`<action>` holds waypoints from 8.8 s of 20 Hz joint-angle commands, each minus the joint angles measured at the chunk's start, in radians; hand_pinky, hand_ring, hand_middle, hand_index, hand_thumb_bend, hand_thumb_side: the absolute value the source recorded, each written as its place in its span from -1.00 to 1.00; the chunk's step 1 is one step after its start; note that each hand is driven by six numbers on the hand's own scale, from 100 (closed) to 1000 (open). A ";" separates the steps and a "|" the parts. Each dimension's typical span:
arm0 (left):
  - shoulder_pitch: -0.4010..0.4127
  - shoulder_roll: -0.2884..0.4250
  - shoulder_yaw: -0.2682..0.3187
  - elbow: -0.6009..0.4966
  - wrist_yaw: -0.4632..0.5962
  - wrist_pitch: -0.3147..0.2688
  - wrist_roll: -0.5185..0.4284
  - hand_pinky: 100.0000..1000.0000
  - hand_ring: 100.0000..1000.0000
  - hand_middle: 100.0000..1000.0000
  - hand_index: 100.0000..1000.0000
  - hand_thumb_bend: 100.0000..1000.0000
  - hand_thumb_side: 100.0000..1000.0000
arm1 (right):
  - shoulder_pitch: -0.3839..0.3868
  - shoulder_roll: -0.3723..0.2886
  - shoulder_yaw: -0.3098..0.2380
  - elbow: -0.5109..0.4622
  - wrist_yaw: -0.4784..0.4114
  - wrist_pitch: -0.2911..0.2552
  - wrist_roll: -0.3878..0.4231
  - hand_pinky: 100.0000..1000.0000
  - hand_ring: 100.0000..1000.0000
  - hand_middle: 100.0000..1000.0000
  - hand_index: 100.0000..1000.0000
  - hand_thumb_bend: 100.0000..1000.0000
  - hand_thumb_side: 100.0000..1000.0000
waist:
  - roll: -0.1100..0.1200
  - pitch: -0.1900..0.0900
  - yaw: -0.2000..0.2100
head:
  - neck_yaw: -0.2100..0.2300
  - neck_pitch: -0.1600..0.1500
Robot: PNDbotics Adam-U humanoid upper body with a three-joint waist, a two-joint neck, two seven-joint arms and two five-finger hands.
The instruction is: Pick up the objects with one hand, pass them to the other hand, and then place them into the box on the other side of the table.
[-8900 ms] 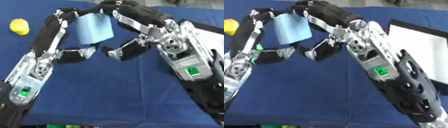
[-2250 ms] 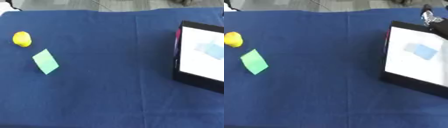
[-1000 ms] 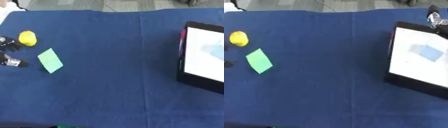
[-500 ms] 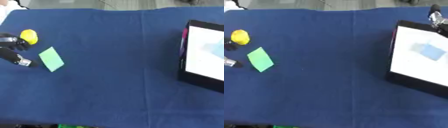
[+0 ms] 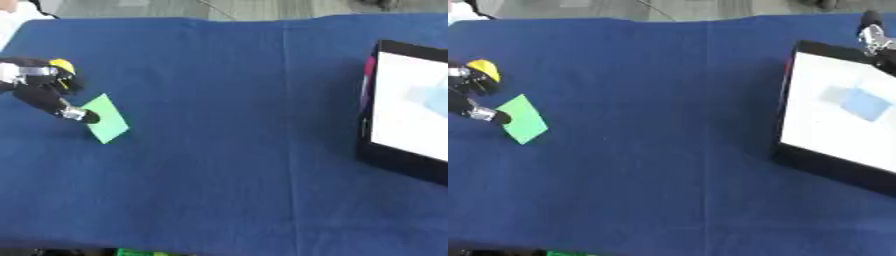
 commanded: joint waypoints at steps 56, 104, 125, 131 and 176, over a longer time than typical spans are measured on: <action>-0.049 -0.051 -0.002 -0.099 -0.204 0.062 0.118 0.62 0.45 0.28 0.17 -1.00 -0.81 | -0.014 -0.010 0.001 -0.021 -0.021 0.003 -0.007 0.89 1.00 0.87 0.94 -1.00 -0.11 | 0.000 -0.036 0.000 | 0.014 0.010; 0.123 -0.389 -0.081 -0.401 -0.119 -0.260 0.676 0.50 0.03 0.12 0.14 -1.00 -0.68 | -0.506 0.114 0.475 -0.021 0.267 -0.183 0.697 0.79 1.00 0.88 0.91 -1.00 -0.61 | -0.051 -0.053 -0.004 | -0.033 0.038; 0.118 -0.450 -0.080 -0.396 -0.206 -0.270 0.762 0.47 -0.02 0.07 0.13 -1.00 -0.71 | -0.549 0.220 0.559 -0.021 0.509 -0.033 0.759 0.76 1.00 0.82 0.90 -0.88 -0.62 | -0.057 -0.059 -0.007 | -0.048 0.053; 0.119 -0.456 -0.084 -0.394 -0.200 -0.272 0.778 0.47 -0.03 0.07 0.12 -1.00 -0.71 | -0.547 0.236 0.562 -0.021 0.577 -0.010 0.745 0.77 1.00 0.84 0.92 -0.85 -0.66 | -0.059 -0.060 -0.005 | -0.047 0.051; 0.111 -0.483 -0.100 -0.372 -0.165 -0.361 0.900 0.45 -0.07 0.03 0.12 -1.00 -0.71 | -0.546 0.227 0.572 -0.021 0.623 0.083 0.754 0.77 1.00 0.81 0.93 -0.82 -0.59 | -0.070 -0.053 0.011 | -0.065 0.054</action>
